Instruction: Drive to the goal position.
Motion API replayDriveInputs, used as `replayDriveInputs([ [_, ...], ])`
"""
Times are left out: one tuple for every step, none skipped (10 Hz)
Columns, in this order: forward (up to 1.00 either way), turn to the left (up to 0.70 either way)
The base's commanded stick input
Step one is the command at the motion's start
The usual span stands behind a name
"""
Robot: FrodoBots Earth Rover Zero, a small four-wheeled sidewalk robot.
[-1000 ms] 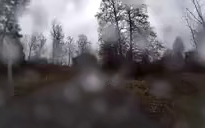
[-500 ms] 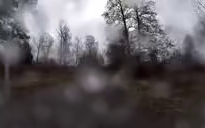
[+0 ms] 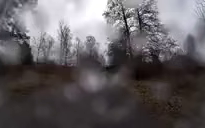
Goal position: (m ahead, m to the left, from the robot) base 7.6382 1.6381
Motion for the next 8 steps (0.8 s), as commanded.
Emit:
replayDriveInputs([
  [1.00,0.00],
  [1.00,0.00],
  [1.00,0.00],
  [1.00,0.00],
  [1.00,0.00],
  [1.00,0.00],
  [1.00,0.00],
  [1.00,0.02],
])
